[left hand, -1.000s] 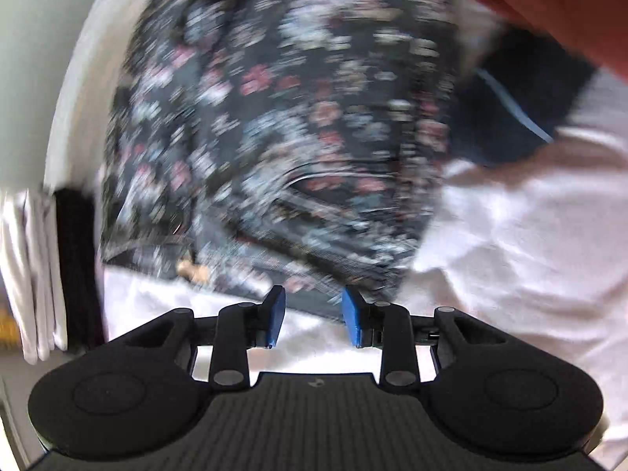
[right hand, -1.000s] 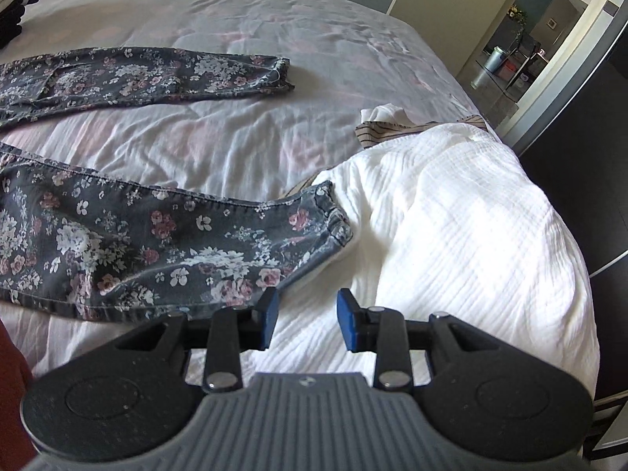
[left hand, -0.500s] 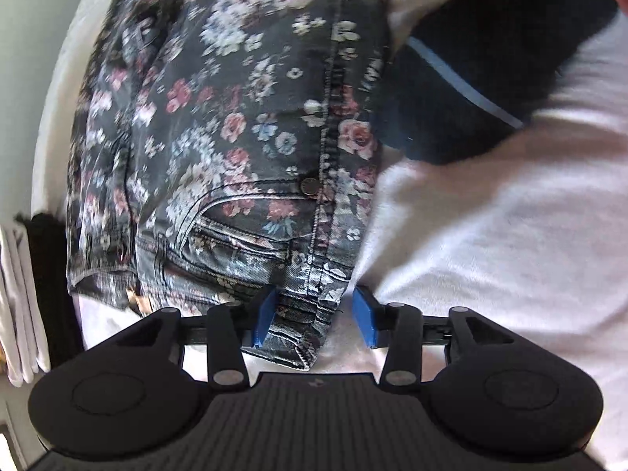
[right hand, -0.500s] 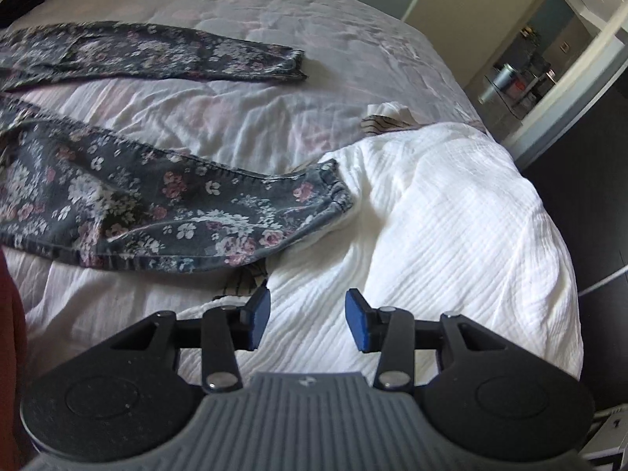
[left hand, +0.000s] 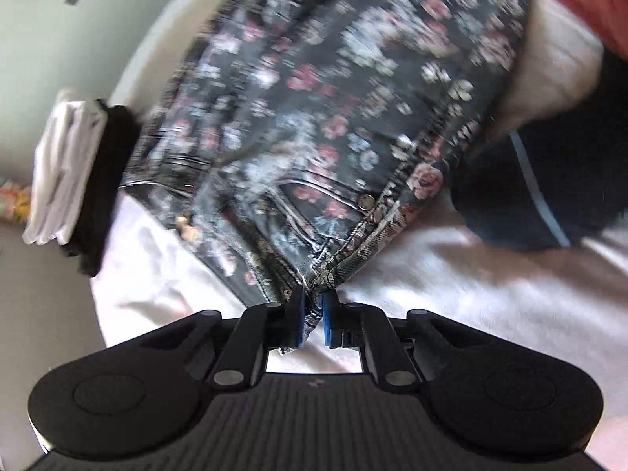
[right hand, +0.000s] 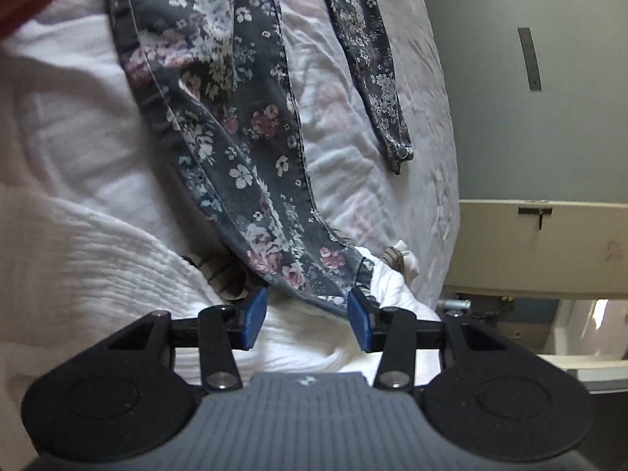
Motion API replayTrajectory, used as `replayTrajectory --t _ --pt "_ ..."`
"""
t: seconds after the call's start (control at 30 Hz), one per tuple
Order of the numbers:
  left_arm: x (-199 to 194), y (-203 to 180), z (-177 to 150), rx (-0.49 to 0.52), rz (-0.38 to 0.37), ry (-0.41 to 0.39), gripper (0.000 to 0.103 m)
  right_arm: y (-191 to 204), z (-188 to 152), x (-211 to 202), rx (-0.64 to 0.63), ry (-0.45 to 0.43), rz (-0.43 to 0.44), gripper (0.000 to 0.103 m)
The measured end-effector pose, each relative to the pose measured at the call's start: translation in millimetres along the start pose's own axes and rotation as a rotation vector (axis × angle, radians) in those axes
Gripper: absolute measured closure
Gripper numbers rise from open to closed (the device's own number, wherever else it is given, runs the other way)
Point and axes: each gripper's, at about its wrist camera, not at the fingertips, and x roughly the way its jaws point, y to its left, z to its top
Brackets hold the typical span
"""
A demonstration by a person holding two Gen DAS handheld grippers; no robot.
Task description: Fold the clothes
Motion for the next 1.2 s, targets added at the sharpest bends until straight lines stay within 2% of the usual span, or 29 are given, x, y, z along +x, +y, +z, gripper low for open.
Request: replayTrajectory --t 0.1,0.17,0.2,0.23,0.3,0.4,0.63,0.8,0.97,1.2 --pt "-16 8 4 -0.052 0.04 -0.025 0.093 5 2 18 -0.104 0.017 -0.046 0.058" --pt "-25 16 9 -0.072 0.072 -0.052 0.093 7 4 29 -0.132 0.047 -0.048 0.07" --pt "-30 21 12 -0.087 0.085 -0.065 0.093 4 6 31 -0.111 0.059 -0.039 0.087" --pt "-35 27 14 -0.102 0.097 -0.079 0.093 1 8 34 -0.089 0.071 -0.029 0.094" --pt "-43 39 18 -0.152 0.115 -0.101 0.093 -9 10 31 -0.016 0.067 -0.042 0.1" --pt "-54 59 23 -0.222 0.134 -0.128 0.094 -29 10 26 0.099 0.065 -0.074 0.1" --pt "-73 103 31 -0.307 0.182 -0.17 0.094 -97 18 26 0.356 0.079 -0.154 0.101" --pt "-68 144 51 -0.352 0.204 -0.18 0.093 -149 47 51 0.435 0.09 -0.172 0.101" --pt "-39 188 78 -0.373 0.216 -0.14 0.093 -190 83 95 0.441 0.107 -0.151 0.101" --pt "43 234 119 -0.37 0.254 -0.04 0.093 -222 139 179 0.422 0.129 -0.102 0.101"
